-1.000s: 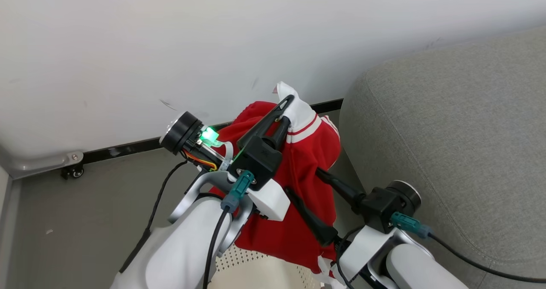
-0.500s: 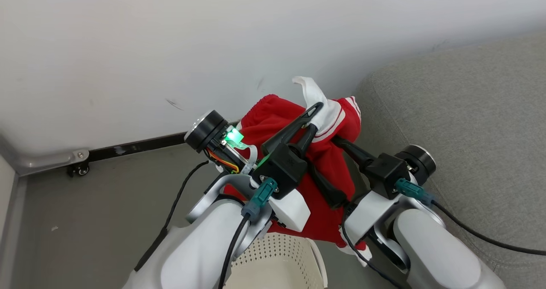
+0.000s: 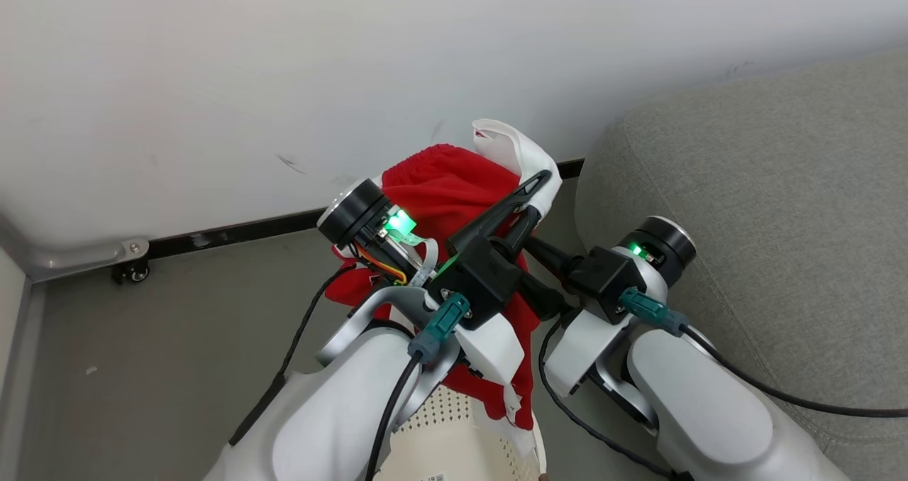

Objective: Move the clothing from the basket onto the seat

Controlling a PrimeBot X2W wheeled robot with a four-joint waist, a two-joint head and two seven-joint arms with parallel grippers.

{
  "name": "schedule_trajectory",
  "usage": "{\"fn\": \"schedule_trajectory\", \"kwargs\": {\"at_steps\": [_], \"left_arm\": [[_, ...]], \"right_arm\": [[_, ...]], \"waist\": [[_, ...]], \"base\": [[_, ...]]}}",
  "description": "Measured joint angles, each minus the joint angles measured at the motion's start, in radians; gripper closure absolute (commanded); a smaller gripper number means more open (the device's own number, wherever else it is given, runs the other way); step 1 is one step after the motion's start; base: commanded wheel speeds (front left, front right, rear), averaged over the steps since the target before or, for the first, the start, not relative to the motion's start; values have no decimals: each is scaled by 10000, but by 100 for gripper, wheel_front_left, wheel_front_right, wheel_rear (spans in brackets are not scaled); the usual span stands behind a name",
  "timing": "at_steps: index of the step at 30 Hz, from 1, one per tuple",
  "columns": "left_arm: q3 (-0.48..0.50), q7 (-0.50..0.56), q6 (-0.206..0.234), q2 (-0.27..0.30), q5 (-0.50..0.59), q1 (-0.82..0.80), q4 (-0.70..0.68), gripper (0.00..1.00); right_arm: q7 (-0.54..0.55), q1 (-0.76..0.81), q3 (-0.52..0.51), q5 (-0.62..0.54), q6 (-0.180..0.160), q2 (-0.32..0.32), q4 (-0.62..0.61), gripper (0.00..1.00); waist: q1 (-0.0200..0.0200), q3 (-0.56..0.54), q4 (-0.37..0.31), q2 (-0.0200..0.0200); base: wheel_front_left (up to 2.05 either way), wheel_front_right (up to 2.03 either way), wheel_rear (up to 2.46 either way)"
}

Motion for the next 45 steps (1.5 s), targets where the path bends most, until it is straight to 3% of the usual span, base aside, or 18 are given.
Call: {"fn": "schedule_trajectory", "kwargs": {"at_steps": [1,2,17,33,37,39,40,41,45], "left_arm": [[6,0,0,0,0,-23,0,100],[8,-2,0,-4,0,-31,0,100],[917,-104,182,303,-616,-12,809,100],[938,-708,-10,374,-974,237,1091,100],[938,-794,-190,351,-1208,420,1124,62],[940,-815,-293,337,-1383,544,1149,20],[940,-869,-337,324,-1452,598,1154,7],[940,-888,-366,313,-1505,630,1162,0],[1091,-901,-408,380,-1668,652,1231,0]], "right_arm": [[-52,-44,6,-44,0,0,15,99],[-115,-98,8,-59,0,0,25,100],[-522,333,-535,548,2,-255,165,100],[-702,840,-1198,871,12,-535,-380,100],[-706,902,-1471,888,13,-646,-453,100],[-706,921,-1618,947,17,-690,-499,100],[-706,926,-1664,959,17,-713,-527,100],[-711,927,-1697,959,17,-738,-552,100],[-723,996,-1987,1012,12,-974,-575,100]], "waist": [[0,16,1,0],[0,32,0,0],[0,281,-330,0],[0,406,-783,0],[0,385,-850,1],[0,365,-872,0],[0,355,-882,0],[0,346,-890,1],[0,309,-923,0]], "base": [[0,0,0],[0,0,0],[0,0,0],[0,0,0],[0,0,0],[0,0,0],[0,0,0],[0,0,0],[0,0,0]]}}
